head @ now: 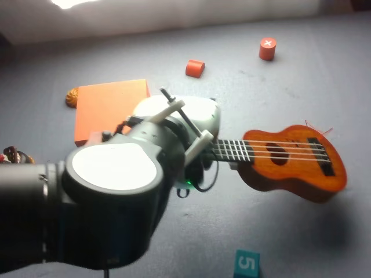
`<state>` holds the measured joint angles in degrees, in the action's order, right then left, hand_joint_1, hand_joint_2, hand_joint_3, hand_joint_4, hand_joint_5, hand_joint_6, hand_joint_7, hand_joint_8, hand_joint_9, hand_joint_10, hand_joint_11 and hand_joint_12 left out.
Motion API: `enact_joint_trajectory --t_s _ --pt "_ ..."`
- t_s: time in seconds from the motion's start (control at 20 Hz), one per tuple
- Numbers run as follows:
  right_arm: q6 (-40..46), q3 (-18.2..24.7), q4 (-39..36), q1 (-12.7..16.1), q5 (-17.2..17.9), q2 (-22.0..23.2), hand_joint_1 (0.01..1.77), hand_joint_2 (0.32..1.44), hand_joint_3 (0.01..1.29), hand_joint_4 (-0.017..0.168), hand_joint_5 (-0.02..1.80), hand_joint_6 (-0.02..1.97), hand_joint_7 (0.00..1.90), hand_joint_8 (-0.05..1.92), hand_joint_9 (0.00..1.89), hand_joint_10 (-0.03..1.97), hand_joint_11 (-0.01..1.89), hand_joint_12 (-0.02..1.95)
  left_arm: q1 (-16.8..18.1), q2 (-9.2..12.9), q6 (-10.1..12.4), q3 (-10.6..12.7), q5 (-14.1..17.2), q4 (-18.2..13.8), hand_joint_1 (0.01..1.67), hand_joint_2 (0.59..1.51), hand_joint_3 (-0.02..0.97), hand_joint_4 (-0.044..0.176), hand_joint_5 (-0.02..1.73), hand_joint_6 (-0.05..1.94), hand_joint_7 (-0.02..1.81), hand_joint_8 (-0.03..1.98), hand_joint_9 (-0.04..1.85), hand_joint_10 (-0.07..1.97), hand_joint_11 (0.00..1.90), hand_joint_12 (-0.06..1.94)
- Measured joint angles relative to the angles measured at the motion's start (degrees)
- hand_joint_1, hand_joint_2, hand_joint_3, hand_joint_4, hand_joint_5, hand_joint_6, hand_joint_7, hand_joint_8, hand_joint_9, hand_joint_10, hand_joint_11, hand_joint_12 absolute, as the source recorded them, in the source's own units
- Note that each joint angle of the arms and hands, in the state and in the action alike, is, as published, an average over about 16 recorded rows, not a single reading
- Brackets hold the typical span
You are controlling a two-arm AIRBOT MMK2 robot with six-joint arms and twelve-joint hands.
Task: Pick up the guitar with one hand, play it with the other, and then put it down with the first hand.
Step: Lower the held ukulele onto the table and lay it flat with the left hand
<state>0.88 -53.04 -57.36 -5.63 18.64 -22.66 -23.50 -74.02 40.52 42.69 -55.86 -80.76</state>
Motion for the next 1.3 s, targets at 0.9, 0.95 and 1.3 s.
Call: enact_joint_trajectory --t_s 0.9,0.95,1.3 --pt "0.03 0.04 -0.42 1.87 0.49 0.12 0.33 1.31 0.02 0.003 0.08 0.23 0.22 0.0 0.17 0.03 0.01 0.28 -7.79 -6.66 7.48 7.58 0.72 -8.87 0.9 1.089 -0.012 0.0 0.89 1.74 1.07 1.91 1.14 1.91 1.17 1.9" --pt "0.03 0.04 -0.44 1.97 0.5 0.13 0.33 1.31 0.02 0.003 0.08 0.23 0.22 0.0 0.17 0.03 0.01 0.28 -8.28 -6.77 7.92 7.85 0.83 -9.29 0.86 1.085 -0.011 0.001 0.85 1.72 1.02 1.9 1.09 1.91 1.12 1.9" --pt "0.03 0.04 -0.6 2.51 0.48 0.24 0.33 1.32 0.02 0.004 0.06 0.26 0.22 0.0 0.16 0.03 0.01 0.26 -10.71 -7.36 10.39 9.22 1.83 -12.25 0.5 1.031 -0.004 0.016 0.56 1.22 0.68 1.36 0.69 1.51 0.61 1.73"
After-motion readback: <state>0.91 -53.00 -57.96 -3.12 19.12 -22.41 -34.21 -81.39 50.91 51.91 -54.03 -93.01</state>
